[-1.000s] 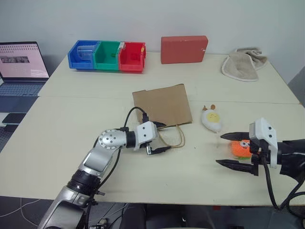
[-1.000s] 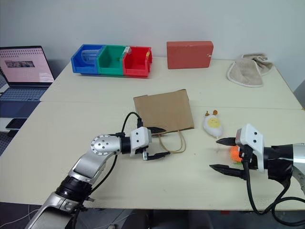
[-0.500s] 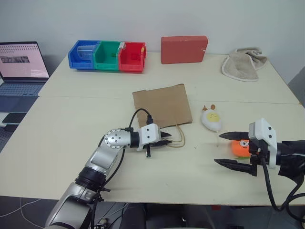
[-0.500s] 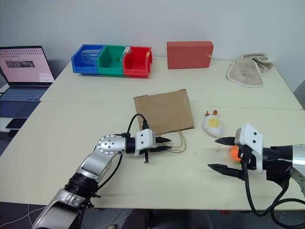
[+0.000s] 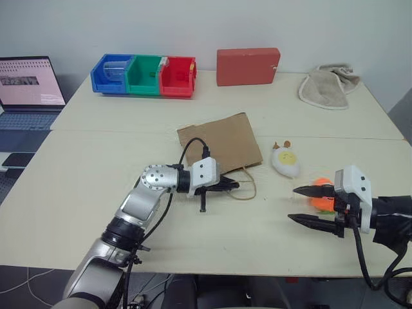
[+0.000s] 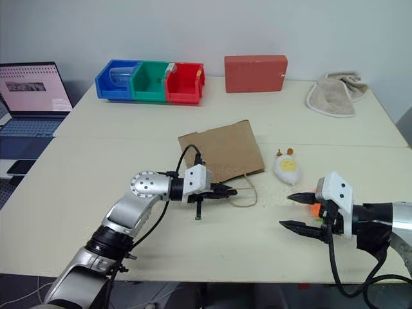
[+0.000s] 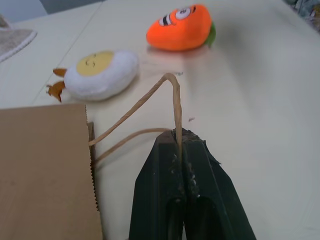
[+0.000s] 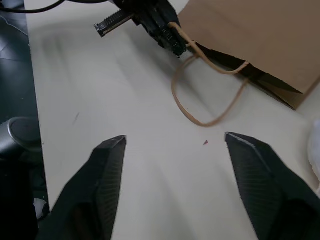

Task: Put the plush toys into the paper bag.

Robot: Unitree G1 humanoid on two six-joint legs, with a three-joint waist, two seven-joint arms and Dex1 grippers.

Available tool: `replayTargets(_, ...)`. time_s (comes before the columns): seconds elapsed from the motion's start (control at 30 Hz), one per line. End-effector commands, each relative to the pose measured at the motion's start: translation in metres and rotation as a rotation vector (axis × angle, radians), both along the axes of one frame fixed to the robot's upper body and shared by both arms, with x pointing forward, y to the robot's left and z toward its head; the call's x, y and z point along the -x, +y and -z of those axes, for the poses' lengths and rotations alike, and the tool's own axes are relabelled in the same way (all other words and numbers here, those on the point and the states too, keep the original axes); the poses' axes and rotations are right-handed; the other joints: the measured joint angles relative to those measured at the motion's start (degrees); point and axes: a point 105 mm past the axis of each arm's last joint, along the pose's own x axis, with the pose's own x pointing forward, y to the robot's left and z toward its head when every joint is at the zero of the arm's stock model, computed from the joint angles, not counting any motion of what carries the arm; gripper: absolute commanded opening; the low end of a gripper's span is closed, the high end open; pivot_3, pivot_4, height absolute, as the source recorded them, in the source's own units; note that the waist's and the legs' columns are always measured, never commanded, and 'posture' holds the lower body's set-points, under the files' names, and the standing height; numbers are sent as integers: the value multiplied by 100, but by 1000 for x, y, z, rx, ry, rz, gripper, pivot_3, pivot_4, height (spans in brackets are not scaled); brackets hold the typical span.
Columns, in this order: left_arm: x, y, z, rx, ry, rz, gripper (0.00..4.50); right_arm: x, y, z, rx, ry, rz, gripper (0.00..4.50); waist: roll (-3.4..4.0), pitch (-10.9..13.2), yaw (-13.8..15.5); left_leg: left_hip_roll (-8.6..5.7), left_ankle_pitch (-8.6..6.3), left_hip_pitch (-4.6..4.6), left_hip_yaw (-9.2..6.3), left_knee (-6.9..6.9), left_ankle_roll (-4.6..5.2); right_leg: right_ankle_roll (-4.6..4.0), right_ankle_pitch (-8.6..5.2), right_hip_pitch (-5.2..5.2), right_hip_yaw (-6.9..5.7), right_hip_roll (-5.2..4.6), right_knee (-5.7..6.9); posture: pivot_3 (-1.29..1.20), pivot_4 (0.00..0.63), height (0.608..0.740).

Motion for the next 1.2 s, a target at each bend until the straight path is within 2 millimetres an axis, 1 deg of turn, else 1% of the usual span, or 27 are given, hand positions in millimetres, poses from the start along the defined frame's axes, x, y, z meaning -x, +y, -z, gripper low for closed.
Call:
replayTargets(0.03,7,7,-32,63,-16,21,0,0,16,-8,-41,-63,-42,1716,0,0,-12,1,0,1,1,0,0,-2,-1,0,1,0,0,0,150,740)
replayTargets(0.1,12,8,-44,120,38,20,0,-8,26,-6,-67,-89,-51,953,0,0,-3,1,0,2,1,0,0,-4,-2,0,1,0,0,0,150,740)
replayTargets(0.17,15,8,-52,158,85,22,0,-17,35,-3,-79,-118,-51,227,-1,1,-3,2,0,0,-1,2,0,-5,-3,0,0,1,-1,0,150,740)
replayTargets(0.2,16,8,-57,190,115,15,0,-24,41,0,-78,-147,-51,25,-1,1,-4,1,0,0,0,3,0,-5,-3,1,1,0,-1,0,150,740)
replayTargets(0.27,15,8,-64,234,159,4,0,-37,53,4,-81,-202,-41,25,-2,0,-5,1,0,0,-1,3,0,-4,-3,0,0,1,-3,0,150,740)
replayTargets(0.33,15,8,-67,251,181,-4,0,-47,61,6,-88,-246,-29,25,-2,1,-4,1,0,1,-1,3,0,-3,-2,-1,0,1,0,0,150,740)
replayTargets(0.43,17,8,-67,255,207,-10,0,-69,83,11,-101,-368,19,25,-2,0,-5,1,0,0,-9,-2,0,5,3,-2,-4,7,1,0,150,740)
replayTargets(0.53,16,8,-71,276,213,-25,0,-82,99,22,-103,-449,49,25,-2,0,-6,2,0,-1,-15,-9,0,9,5,-6,-6,9,5,0,150,740)
replayTargets(0.63,16,8,-73,279,219,-27,0,-86,107,28,-110,-490,60,25,-2,0,8,2,0,-3,-19,-15,0,7,5,-9,-8,10,5,0,150,740)
replayTargets(0.67,16,8,-73,286,224,-31,0,-87,112,34,-83,-504,47,25,-2,0,10,2,0,-5,-19,-16,-1,6,5,-9,-9,10,4,0,150,740)
replayTargets(0.73,16,9,-76,300,228,-39,0,-96,118,48,-50,-509,106,25,-3,0,-1,1,0,-6,-19,-14,-1,6,5,-9,-7,10,2,0,150,740)
replayTargets(0.83,15,11,-83,321,223,-53,0,-104,117,59,-13,-508,167,25,-2,0,-4,2,0,0,-21,-15,-1,3,3,-9,-7,12,10,0,150,740)
replayTargets(0.9,13,15,-91,333,205,-64,0,-107,114,67,13,-481,193,25,-2,0,-1,3,0,0,-23,-15,-1,2,3,-9,-8,13,11,0,150,740)
replayTargets(0.97,7,21,-101,327,146,-90,0,-107,113,74,34,-446,194,25,-2,0,-1,3,0,-2,-23,-12,-1,2,3,-8,-7,13,9,0,150,740)
replayTargets(1.03,-5,32,-122,341,55,-142,0,-104,114,78,49,-422,175,25,-3,0,3,3,0,-3,-24,-11,-1,2,3,-8,-8,13,8,0,150,740)
replayTargets(1.13,-13,42,-145,358,-34,-174,0,-101,114,81,60,-407,160,25,-2,0,-5,3,0,-2,-26,-11,-1,2,3,-8,-8,17,8,0,150,740)
replayTargets(1.2,-15,44,-158,380,-80,-180,0,-100,115,82,59,-402,154,25,-2,0,-6,3,0,-1,-25,-14,-1,2,3,-7,-8,16,7,0,150,740)
